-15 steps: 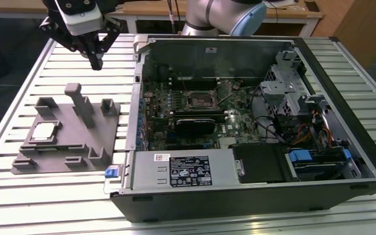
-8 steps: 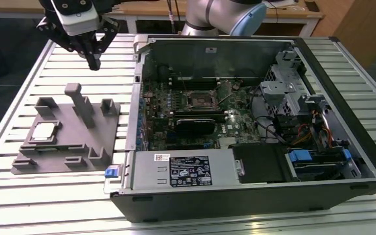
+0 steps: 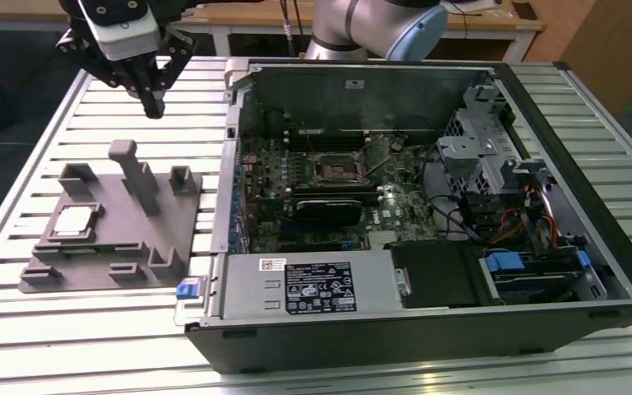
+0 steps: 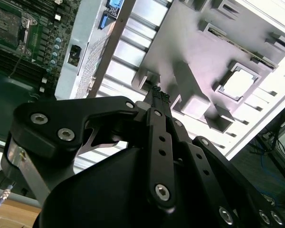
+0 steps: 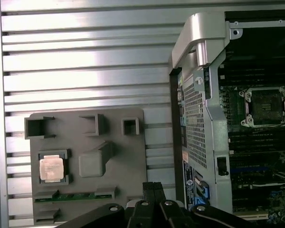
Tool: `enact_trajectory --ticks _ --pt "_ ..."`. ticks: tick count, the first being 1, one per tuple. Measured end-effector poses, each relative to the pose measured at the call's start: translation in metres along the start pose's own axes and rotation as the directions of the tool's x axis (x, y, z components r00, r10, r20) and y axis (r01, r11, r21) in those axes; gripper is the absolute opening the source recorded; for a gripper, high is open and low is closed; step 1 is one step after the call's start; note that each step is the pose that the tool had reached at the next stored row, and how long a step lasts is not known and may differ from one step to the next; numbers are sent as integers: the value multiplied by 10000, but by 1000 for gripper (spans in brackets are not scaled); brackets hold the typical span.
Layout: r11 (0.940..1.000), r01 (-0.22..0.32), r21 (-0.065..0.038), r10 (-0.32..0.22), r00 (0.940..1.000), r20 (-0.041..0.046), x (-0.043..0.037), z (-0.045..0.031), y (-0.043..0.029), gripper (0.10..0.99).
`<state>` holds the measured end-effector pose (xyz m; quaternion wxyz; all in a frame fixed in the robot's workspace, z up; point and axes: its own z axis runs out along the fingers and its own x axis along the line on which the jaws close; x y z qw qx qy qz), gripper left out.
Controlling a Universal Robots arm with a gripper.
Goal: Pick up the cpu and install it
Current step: 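Reach for the cpu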
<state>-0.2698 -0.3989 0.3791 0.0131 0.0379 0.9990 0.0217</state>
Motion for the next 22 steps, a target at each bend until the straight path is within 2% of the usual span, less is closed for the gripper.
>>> enact_trajectory --ticks 22 --pt "10000 1 0 -1 10000 0 146 6 -12 106"
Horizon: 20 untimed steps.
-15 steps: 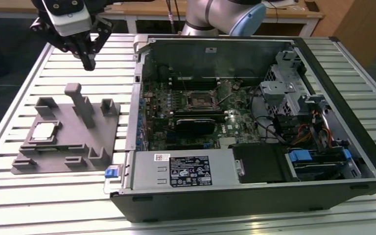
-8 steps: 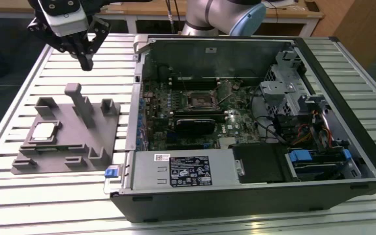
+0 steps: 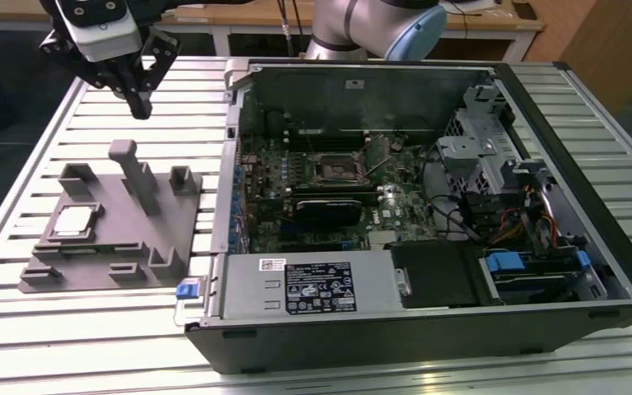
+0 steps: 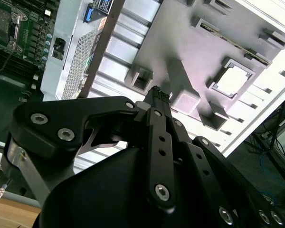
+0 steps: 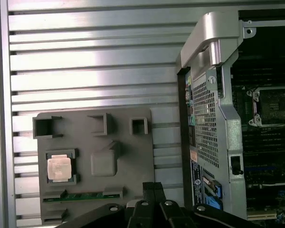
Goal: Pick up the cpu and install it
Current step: 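Reach for the cpu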
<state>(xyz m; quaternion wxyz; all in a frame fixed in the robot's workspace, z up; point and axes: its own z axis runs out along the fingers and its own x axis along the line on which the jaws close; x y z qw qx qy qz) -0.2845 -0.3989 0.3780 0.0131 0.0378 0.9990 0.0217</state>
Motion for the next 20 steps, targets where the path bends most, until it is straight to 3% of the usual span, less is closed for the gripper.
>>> enact_trajectory --ticks 20 --pt "10000 0 0 0 10000 0 137 6 -11 106"
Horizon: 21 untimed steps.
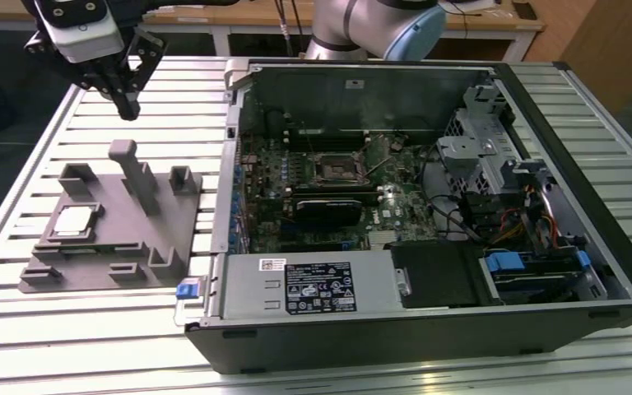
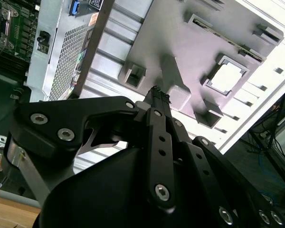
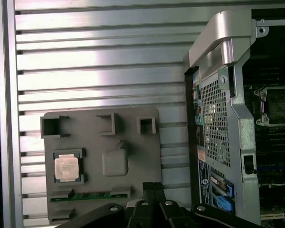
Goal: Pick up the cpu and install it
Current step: 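Reach for the cpu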
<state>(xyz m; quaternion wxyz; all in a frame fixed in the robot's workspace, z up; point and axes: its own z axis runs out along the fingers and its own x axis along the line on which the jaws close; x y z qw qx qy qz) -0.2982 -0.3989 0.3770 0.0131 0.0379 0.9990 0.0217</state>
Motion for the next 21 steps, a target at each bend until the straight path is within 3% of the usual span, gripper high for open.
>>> enact_trajectory --ticks 21 --pt "10000 0 0 0 10000 0 176 5 -14 106"
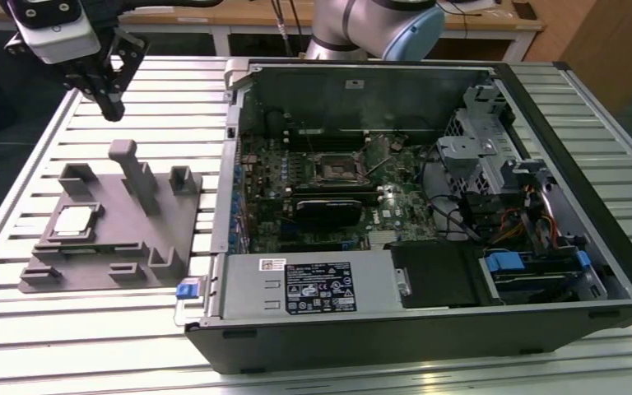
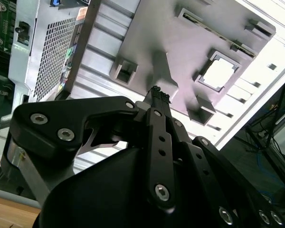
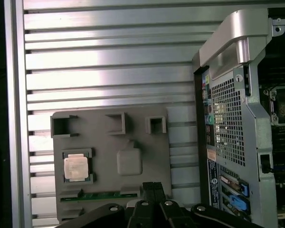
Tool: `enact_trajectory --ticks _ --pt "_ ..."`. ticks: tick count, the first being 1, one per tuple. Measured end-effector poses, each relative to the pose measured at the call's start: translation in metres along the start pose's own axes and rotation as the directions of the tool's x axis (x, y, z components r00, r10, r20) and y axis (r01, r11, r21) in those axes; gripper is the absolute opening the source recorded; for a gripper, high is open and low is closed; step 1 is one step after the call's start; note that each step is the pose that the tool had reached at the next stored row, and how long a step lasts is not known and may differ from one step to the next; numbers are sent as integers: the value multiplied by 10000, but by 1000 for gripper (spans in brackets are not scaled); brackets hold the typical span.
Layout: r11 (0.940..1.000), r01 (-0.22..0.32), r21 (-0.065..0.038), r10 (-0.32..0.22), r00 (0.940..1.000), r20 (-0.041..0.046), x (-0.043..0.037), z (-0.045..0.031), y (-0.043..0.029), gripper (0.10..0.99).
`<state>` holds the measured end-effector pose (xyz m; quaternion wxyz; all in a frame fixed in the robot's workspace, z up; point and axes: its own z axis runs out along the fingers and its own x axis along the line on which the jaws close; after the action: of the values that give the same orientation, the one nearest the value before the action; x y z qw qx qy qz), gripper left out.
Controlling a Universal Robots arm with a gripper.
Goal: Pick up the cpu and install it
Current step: 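Reach for the cpu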
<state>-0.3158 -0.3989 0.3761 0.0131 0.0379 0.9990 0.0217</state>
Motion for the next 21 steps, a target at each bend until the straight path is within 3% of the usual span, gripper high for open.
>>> enact_trajectory --ticks 21 --pt "10000 0 0 0 10000 0 167 14 -13 106"
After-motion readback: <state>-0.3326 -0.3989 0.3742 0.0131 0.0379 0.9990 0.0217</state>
